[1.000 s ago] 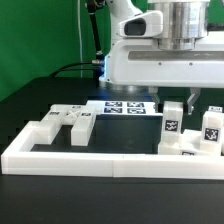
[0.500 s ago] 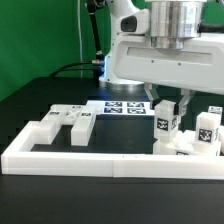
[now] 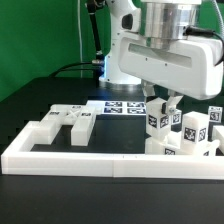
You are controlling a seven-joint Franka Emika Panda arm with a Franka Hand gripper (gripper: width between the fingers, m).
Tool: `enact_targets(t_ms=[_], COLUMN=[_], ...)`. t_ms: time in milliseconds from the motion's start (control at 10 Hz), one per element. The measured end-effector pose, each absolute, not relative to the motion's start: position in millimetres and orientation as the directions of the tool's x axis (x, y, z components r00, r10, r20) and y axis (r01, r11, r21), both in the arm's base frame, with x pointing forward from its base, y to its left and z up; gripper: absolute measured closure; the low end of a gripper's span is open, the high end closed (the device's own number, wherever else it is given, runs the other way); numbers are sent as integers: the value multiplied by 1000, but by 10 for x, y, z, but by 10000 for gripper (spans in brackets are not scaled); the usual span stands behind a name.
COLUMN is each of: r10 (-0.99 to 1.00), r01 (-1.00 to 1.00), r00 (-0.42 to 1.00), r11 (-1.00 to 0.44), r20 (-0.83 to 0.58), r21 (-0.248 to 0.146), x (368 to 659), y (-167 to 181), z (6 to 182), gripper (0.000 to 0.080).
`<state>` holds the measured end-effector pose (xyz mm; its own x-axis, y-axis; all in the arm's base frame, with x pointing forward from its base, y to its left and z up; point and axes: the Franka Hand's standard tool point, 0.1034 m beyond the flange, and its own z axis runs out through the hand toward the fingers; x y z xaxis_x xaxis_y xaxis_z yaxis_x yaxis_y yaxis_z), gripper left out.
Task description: Assemble chair
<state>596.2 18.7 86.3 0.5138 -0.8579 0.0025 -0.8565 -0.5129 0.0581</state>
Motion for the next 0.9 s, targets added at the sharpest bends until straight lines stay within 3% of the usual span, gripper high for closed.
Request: enact_targets(t_ms=[300,400,500,600,700,900], r10=[-928,-939,-937,-930,-900,-851], r01=[-924,-936,-934,-927,-896,-848], r00=[373,343,349,368,437,524], r11=[-372,-341,-346,-366,-435,-523], r20=[5,8,10,8,2,-3], r21=[85,88,87,87,88,82], x=[5901,5895,5899,5898,5889,5858], y=[155,144,145,150,169,174], z=[862,859,851,850,847,838], gripper=[505,454,319,319,179,158])
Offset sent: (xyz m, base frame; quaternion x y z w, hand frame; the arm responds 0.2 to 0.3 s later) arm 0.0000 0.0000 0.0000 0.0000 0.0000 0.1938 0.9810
